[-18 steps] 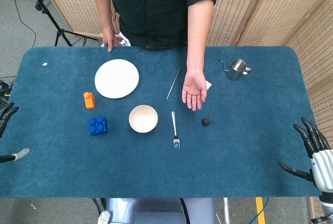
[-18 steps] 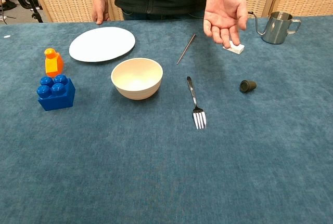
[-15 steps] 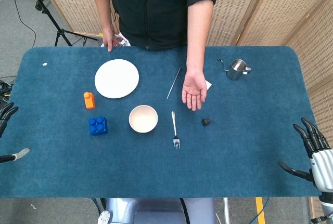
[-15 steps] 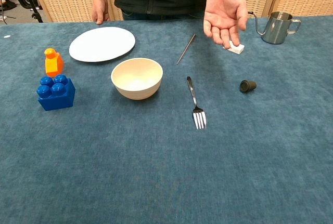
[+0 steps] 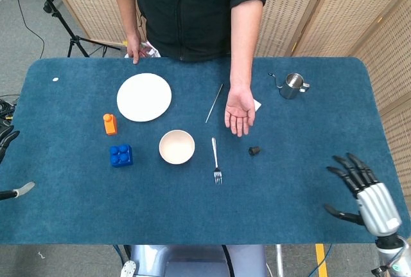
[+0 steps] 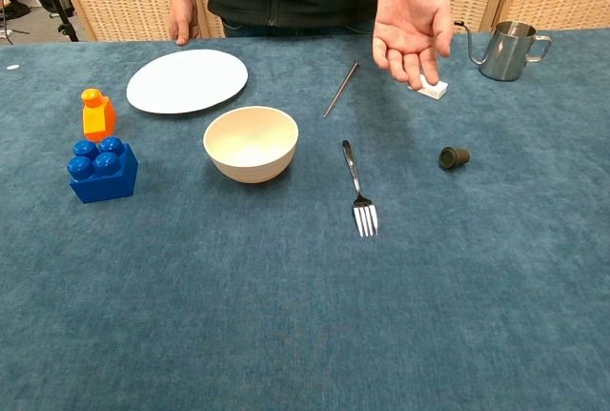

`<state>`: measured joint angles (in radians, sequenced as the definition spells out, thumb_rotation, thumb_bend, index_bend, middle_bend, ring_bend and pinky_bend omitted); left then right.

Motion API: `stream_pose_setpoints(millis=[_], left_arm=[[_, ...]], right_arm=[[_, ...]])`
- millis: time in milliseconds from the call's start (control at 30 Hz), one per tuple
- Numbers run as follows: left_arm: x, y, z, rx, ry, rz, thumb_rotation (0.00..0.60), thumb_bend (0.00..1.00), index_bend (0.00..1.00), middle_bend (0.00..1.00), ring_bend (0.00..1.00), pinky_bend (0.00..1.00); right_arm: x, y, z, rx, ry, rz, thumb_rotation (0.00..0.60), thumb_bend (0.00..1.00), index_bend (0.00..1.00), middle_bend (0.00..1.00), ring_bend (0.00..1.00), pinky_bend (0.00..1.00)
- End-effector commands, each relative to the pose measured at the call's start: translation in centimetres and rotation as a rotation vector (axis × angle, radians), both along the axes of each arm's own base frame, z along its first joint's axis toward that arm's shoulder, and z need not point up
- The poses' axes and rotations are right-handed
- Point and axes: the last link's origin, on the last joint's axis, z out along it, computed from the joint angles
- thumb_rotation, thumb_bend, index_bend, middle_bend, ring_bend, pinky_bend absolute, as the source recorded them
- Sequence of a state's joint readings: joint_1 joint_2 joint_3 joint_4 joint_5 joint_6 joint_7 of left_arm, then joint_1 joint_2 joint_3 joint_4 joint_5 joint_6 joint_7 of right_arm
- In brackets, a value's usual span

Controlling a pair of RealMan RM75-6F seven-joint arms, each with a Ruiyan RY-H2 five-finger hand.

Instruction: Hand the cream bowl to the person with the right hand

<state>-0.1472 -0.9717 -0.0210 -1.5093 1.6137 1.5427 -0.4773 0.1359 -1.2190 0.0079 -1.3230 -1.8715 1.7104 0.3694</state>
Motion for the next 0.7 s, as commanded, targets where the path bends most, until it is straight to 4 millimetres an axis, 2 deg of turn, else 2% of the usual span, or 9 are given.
stream_pose_setpoints(millis=[33,133,233,333,600,700], left_arm=[[0.0,0.1,-0.1,-0.004,0.000,0.002,0.600,0.00,0.00,0.00,0.00,0.00],[0.0,0.3,-0.2,-0.005,0.002,0.011,0.600,0.00,0.00,0.00,0.00,0.00],[-0.1,0.6,-0.2,-0.005,0.003,0.019,0.600,0.00,0.00,0.00,0.00,0.00],[-0.3,1.0,-0.2,-0.006,0.000,0.034,0.600,0.00,0.00,0.00,0.00,0.00],[-0.3,1.3,-0.2,-0.005,-0.007,0.039,0.600,0.00,0.00,0.00,0.00,0.00],[-0.4,1.5,-0.3,-0.013,-0.005,0.047,0.600,0.00,0.00,0.00,0.00,0.00]], right_arm=[[1.7,-0.9,-2.4,0.162,-0.001,0.109,0.600,0.00,0.24,0.19,0.08,0.15],[4.0,-2.4,-4.1,0.258,-0.008,0.190,0.600,0.00,0.25,0.22,0.11,0.18],[5.3,-3.5,-5.0,0.277,-0.004,0.220,0.600,0.00,0.27,0.24,0.13,0.19],[7.7,-5.4,-6.6,0.270,0.014,0.270,0.600,0.00,0.28,0.25,0.15,0.21],[12.0,-7.3,-9.7,0.285,0.032,0.349,0.600,0.14,0.29,0.27,0.19,0.25],[14.9,-8.2,-12.0,0.283,0.083,0.403,0.600,0.16,0.30,0.27,0.19,0.25]])
